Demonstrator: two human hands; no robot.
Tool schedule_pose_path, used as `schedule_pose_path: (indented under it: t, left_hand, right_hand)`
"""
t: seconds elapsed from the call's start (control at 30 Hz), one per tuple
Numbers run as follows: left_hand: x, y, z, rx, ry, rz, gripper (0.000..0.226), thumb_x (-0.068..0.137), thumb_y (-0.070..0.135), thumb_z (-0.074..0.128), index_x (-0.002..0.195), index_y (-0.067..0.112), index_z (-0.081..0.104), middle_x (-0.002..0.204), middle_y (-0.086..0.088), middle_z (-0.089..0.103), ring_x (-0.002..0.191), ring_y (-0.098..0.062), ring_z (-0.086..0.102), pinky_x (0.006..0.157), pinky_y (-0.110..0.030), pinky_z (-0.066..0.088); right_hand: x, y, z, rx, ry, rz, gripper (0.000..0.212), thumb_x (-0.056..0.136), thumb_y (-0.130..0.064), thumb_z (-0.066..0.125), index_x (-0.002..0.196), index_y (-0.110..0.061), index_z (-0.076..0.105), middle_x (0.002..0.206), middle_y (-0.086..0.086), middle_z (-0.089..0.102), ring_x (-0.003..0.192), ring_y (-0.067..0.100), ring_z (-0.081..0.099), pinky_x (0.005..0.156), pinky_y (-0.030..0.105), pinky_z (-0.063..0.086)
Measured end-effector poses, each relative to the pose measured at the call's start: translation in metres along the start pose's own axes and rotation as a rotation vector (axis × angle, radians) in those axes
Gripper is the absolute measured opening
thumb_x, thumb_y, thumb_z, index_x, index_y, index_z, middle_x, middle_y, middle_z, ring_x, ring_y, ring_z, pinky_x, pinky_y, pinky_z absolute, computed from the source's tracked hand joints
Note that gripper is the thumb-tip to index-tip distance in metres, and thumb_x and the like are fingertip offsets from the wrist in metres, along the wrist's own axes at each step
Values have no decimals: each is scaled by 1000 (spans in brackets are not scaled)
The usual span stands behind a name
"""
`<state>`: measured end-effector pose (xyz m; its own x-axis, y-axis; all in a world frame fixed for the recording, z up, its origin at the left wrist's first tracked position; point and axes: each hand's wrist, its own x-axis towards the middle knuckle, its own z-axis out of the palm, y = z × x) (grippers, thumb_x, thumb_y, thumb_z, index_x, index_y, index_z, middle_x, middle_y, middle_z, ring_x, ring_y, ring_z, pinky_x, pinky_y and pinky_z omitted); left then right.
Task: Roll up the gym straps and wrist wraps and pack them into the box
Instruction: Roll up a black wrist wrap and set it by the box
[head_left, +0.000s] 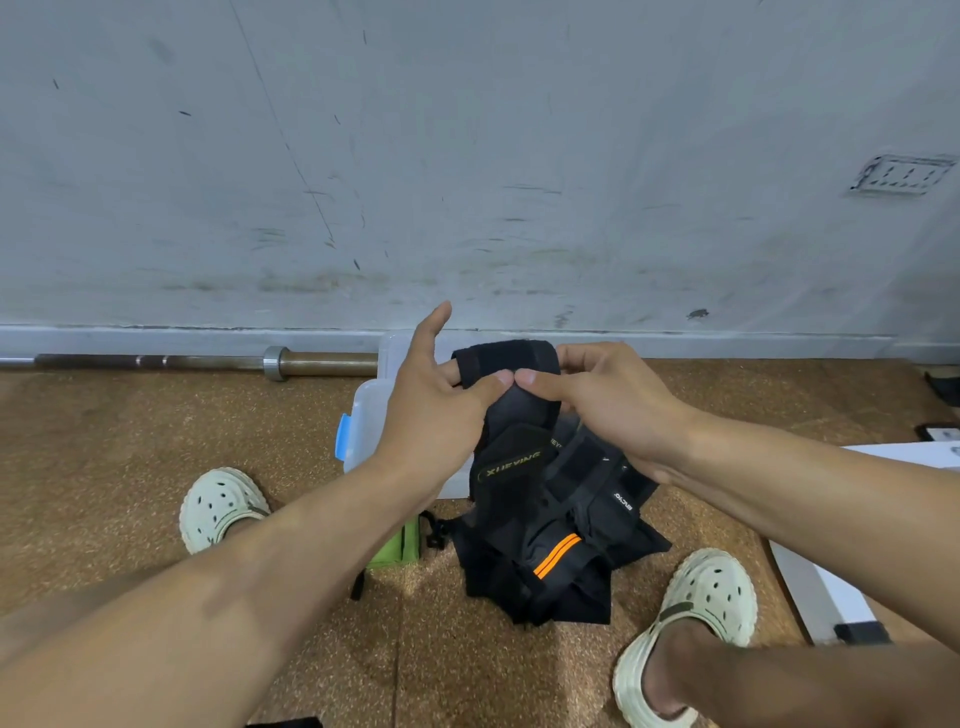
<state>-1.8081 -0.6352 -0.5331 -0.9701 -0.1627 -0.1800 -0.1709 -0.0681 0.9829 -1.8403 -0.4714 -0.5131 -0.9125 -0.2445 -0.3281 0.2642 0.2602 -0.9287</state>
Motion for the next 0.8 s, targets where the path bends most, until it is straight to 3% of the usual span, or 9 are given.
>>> schedule_pose_path:
  t: [0.07, 0.13, 0.3, 0.4, 0.5, 0.57, 0.67, 0.73, 0.8]
  left_hand:
    - [5, 3, -2, -161, 25, -114, 88, 94, 14, 71, 160, 37, 17, 117, -3, 74, 104, -19, 73, 100, -43, 56]
    - [12, 7, -5, -266, 89, -174, 91, 94, 14, 72, 161, 36, 15, 128, -4, 64, 109, -21, 70, 102, -44, 54]
    - [19, 14, -14, -269, 166, -109, 83, 98, 9, 66, 160, 36, 18, 107, 5, 73, 106, -16, 71, 97, -38, 56]
    - [15, 15, -13, -212, 111, -106, 79, 96, 12, 69, 159, 33, 25, 104, 3, 79, 103, -15, 74, 99, -38, 55]
    - [8, 12, -10, -86, -15, -117, 53, 95, 14, 71, 143, 26, 53, 108, -10, 78, 101, -24, 75, 102, -45, 54]
    - [3, 10, -8, -24, -90, -113, 40, 95, 12, 70, 132, 26, 61, 103, -13, 78, 99, -27, 75, 101, -46, 55]
    - [0, 9, -6, 34, -208, -104, 51, 96, 7, 68, 138, 32, 52, 93, -7, 79, 92, -23, 76, 95, -39, 57]
    - [-1, 11, -5, 43, -279, -102, 61, 96, 1, 63, 143, 35, 46, 82, -1, 76, 84, -18, 74, 91, -34, 55]
    - [-1, 12, -6, 66, -302, -94, 68, 93, -1, 61, 146, 37, 44, 77, 2, 72, 80, -15, 71, 87, -31, 54]
  right_hand:
    - [0, -4, -6, -65, -113, 12, 11, 93, -20, 76, 102, -15, 79, 93, 1, 81, 84, 14, 77, 79, 27, 57]
    - [0, -6, -14, -195, -241, 40, 14, 90, -24, 78, 102, -17, 81, 94, 0, 81, 86, 13, 77, 86, 31, 58]
    - [3, 13, -17, -515, -406, 66, 27, 84, -33, 84, 108, -19, 81, 104, 8, 79, 101, 23, 75, 107, 43, 53]
    - [12, 18, -24, -550, -466, 89, 62, 70, -53, 87, 123, -24, 73, 119, -3, 76, 113, 13, 71, 112, 41, 48]
    - [21, 12, -38, -378, -443, 127, 94, 63, -61, 86, 145, -27, 55, 128, -6, 72, 120, 12, 67, 106, 37, 50]
    - [25, 8, -46, -187, -362, 107, 90, 71, -64, 83, 145, -22, 54, 128, -2, 72, 120, 20, 68, 103, 41, 53]
    - [26, 2, -52, 8, -247, 122, 64, 84, -55, 64, 137, -19, 61, 124, 6, 73, 116, 31, 68, 96, 41, 57]
    - [26, 4, -53, 22, -290, 156, 52, 94, -49, 57, 138, -21, 60, 134, 9, 69, 117, 33, 66, 89, 37, 56]
    - [25, 7, -53, -15, -386, 167, 47, 98, -41, 56, 141, -21, 58, 138, 7, 67, 123, 34, 64, 92, 36, 53]
